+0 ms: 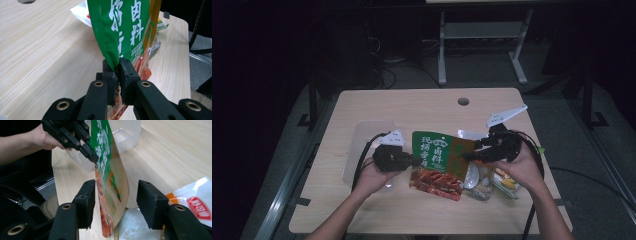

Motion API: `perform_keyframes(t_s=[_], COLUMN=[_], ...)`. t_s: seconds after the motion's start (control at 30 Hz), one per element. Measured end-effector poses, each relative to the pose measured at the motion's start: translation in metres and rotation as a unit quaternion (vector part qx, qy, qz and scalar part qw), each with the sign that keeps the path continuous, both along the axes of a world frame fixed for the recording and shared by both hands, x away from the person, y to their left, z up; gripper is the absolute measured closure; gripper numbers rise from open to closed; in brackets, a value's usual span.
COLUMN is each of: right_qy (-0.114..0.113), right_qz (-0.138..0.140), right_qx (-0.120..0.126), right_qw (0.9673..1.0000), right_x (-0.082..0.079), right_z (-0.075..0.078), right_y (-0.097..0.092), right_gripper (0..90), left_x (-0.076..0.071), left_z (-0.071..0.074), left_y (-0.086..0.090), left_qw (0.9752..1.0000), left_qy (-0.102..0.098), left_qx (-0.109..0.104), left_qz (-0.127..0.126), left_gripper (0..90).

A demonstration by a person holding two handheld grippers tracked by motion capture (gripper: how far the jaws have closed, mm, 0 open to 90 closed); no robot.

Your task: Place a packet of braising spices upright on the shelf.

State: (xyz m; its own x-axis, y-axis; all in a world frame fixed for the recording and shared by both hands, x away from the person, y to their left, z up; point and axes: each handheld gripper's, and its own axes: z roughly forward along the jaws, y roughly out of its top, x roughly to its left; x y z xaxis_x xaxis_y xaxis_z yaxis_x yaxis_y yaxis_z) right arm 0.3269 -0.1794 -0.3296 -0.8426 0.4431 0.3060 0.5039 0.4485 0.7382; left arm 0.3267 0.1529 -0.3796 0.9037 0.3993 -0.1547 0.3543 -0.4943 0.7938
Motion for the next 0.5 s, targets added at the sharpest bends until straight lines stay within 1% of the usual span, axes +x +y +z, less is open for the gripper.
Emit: perform_keyframes(t_s=[0.03, 0.1, 0.23, 0.27, 0.37, 0.4, 0.43, 0.47, 0.5], right_qy=[0.002, 0.000, -0.002, 0.000, 0.004, 0.011, 0.010, 0.010, 0.014], right_qz=[-0.005, -0.005, -0.008, -0.009, -0.009, -0.005, -0.005, -0.005, 0.004], right_qx=[0.002, 0.004, 0.019, 0.024, 0.030, 0.033, 0.032, 0.032, 0.031], right_qw=[1.0000, 1.0000, 0.9998, 0.9997, 0.9995, 0.9994, 0.9994, 0.9994, 0.9994], right_x=[-0.002, -0.004, -0.008, -0.008, -0.009, -0.009, -0.010, -0.010, -0.010], right_z=[-0.006, -0.009, -0.021, -0.025, -0.037, -0.042, -0.048, -0.048, -0.053], right_y=[-0.001, -0.001, -0.001, -0.001, 0.001, 0.003, 0.005, 0.005, 0.009], right_gripper=[48.2, 48.2, 48.4, 49.5, 55.9, 60.6, 65.9, 65.9, 73.8], left_x=[0.000, -0.001, -0.001, -0.001, -0.002, -0.002, -0.002, -0.002, -0.002], left_z=[0.000, 0.000, 0.001, 0.001, 0.001, 0.001, 0.001, 0.001, 0.001], left_y=[0.000, 0.000, 0.001, 0.001, 0.001, 0.001, 0.001, 0.001, 0.001], left_qw=[1.0000, 1.0000, 1.0000, 1.0000, 1.0000, 1.0000, 1.0000, 1.0000, 1.0000], left_qy=[-0.001, -0.004, -0.005, -0.005, -0.006, -0.006, -0.006, -0.006, -0.005], left_qx=[0.000, 0.002, 0.006, 0.006, 0.005, 0.006, 0.006, 0.006, 0.006], left_qz=[0.000, 0.000, 0.000, 0.000, 0.001, 0.001, 0.002, 0.002, 0.001], left_gripper=[83.9, 83.9, 83.9, 83.9, 83.9, 83.9, 83.9, 83.9, 83.8])
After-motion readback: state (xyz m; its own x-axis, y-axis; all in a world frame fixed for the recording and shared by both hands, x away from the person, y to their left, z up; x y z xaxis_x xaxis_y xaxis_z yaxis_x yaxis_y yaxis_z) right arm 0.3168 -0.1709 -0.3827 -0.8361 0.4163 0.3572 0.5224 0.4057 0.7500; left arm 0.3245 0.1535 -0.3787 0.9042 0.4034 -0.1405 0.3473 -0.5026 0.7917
